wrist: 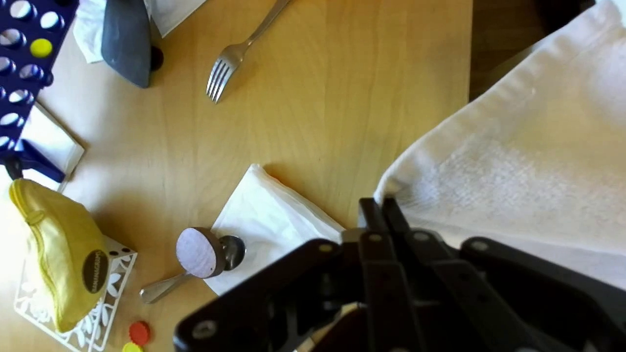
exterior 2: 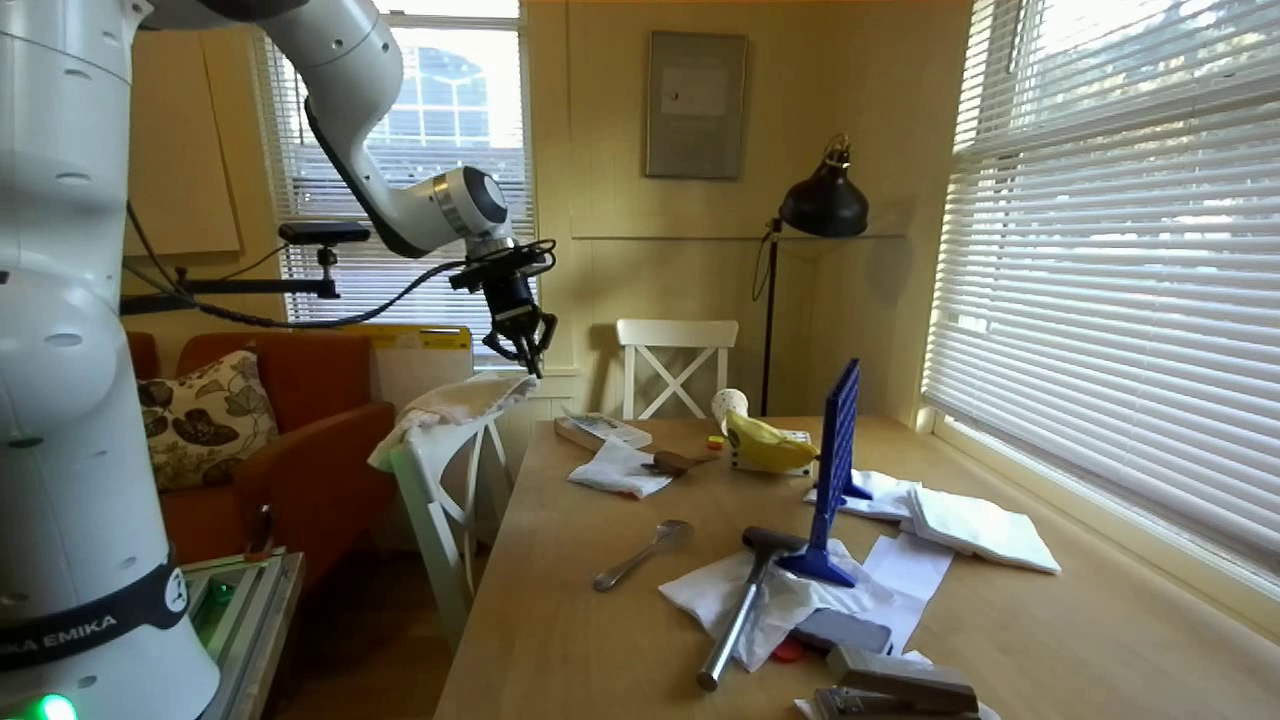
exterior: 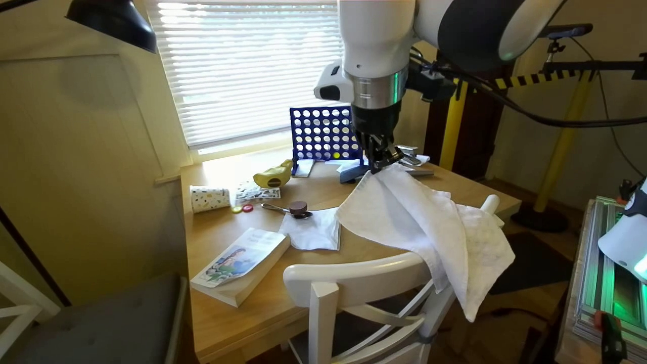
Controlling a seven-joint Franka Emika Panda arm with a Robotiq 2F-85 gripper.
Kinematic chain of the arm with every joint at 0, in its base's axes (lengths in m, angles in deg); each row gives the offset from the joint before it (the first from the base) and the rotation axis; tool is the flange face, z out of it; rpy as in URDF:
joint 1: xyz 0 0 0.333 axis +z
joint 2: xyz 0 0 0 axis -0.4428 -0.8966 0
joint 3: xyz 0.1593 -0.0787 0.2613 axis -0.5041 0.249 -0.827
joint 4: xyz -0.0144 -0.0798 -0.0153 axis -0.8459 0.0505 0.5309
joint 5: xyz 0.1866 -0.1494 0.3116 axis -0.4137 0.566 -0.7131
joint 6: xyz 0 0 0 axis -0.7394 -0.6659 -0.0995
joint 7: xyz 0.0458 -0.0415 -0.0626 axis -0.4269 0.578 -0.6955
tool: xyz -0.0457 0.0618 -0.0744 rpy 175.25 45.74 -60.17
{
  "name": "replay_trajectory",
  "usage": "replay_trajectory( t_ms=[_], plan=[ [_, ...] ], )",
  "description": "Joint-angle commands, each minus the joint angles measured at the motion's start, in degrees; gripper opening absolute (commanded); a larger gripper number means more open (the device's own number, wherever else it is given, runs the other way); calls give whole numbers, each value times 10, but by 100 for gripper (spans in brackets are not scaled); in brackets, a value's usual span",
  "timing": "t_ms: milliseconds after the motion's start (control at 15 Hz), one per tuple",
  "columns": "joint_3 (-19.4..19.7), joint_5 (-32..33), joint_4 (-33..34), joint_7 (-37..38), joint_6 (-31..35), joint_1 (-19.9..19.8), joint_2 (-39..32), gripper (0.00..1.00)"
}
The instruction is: Place the white towel on the backrest of the chair on the right.
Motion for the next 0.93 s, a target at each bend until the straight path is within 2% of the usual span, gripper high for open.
replay_trajectory(
  t_ms=[0,133,267,600,667,733,867],
  plan=[
    [8,49,83,-1,-7,30,-95,1],
    [11,54,115,-12,-1,42,-130,1],
    [9,33,145,-29,-3,52,-158,1],
    [0,-26,180,-40,-21,74,-178,1],
    [1,-39,186,-43,-22,76,-180,28],
    [2,-49,190,-43,-22,79,-181,30],
    [6,-62,199,-44,-21,85,-183,44]
  ],
)
